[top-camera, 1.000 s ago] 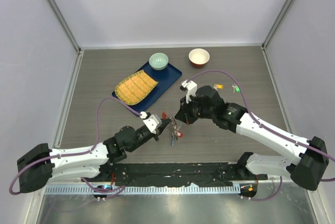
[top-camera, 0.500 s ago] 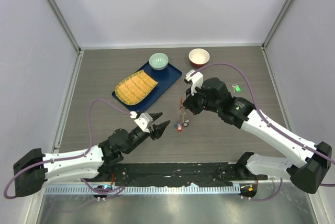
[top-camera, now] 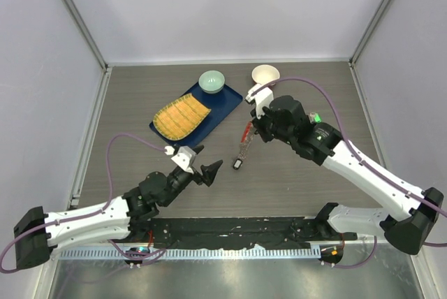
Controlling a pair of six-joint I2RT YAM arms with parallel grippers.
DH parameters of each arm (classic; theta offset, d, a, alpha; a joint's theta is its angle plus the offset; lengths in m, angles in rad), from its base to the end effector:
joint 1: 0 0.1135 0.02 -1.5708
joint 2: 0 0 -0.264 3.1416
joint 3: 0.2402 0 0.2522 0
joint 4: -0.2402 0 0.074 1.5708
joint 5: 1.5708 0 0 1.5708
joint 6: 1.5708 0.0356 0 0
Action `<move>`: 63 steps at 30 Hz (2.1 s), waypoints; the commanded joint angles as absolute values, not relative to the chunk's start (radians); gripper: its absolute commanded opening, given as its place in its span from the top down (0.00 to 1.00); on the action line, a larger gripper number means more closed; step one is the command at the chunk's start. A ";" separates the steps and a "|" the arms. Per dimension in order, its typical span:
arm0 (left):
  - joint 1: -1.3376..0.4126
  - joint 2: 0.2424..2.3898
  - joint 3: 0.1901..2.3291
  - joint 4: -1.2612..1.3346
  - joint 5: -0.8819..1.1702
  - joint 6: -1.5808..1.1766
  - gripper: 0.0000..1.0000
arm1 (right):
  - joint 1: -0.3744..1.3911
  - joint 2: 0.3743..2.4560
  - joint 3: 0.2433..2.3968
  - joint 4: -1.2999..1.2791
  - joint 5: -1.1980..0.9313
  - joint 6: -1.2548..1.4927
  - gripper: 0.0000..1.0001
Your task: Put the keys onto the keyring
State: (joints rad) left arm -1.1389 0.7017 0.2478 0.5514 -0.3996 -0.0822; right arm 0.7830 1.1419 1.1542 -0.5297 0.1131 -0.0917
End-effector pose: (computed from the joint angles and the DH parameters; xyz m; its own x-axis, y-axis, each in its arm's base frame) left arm 0.0842 -0.1496 0.2408 -0.0148 -0.1486 -0.9888 0.6756 0.7275 -0.1195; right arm 0.1797 0.1731 0.3625 -0.2913 -0.4183 -0.8603 -0.6608 0.7383 -0.1352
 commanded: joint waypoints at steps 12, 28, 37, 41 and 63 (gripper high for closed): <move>-1.140 0.647 0.459 0.019 -0.784 -0.314 0.01 | 0.612 1.255 1.233 -0.379 0.210 -0.097 0.99; -1.135 0.471 0.509 -0.196 -0.865 -0.382 0.00 | 0.638 1.394 0.792 -0.132 -0.379 0.301 0.99; -1.134 0.482 0.500 -0.229 -0.885 -0.411 0.00 | 0.640 1.364 0.732 -0.320 -0.105 0.291 0.97; -1.111 0.560 0.499 -0.189 -0.868 -0.417 0.00 | 0.638 1.362 0.716 -0.348 -0.022 0.301 0.88; -0.370 0.776 0.457 -0.158 -0.172 -0.928 0.00 | 0.528 0.882 0.749 -0.336 0.595 0.351 0.01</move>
